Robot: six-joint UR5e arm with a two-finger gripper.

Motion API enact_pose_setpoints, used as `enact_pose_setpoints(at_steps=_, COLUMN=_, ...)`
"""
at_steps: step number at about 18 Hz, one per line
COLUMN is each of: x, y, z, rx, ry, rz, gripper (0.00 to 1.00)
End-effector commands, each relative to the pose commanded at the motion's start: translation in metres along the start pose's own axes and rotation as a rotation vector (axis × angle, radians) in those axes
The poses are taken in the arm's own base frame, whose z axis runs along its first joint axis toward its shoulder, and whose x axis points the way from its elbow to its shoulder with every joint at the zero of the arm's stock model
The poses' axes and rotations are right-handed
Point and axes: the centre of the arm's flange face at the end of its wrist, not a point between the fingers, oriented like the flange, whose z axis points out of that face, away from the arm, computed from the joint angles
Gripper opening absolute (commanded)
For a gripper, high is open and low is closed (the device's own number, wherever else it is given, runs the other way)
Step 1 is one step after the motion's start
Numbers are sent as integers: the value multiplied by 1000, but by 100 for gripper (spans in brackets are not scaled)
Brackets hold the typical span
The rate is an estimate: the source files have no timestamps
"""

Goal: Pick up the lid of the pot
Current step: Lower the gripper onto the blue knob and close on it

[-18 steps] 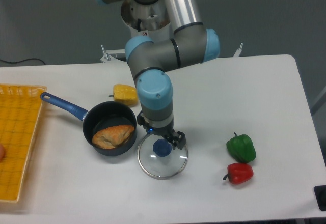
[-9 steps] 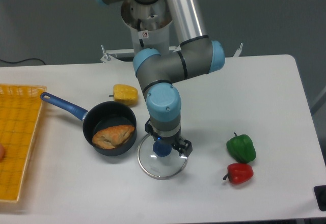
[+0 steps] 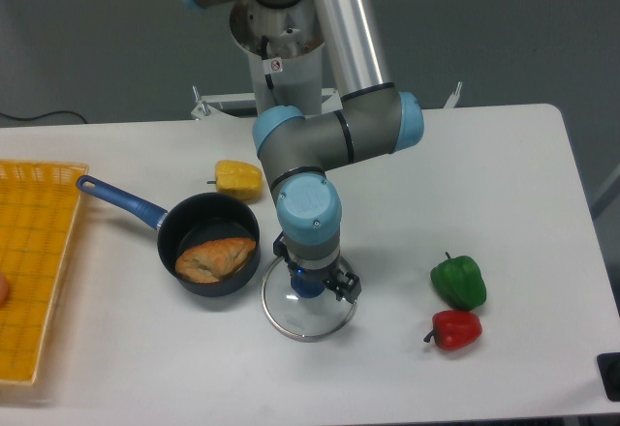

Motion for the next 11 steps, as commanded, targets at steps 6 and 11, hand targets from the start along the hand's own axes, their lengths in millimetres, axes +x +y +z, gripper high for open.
enact_pose_setpoints(at_steps=6, x=4, y=-4, z=9, rx=-7, ry=11, rz=-4, gripper=100)
enact_pose_setpoints(at_steps=11, x=4, y=-6, z=10, rx=0, ry=15, rz=-6, gripper=100)
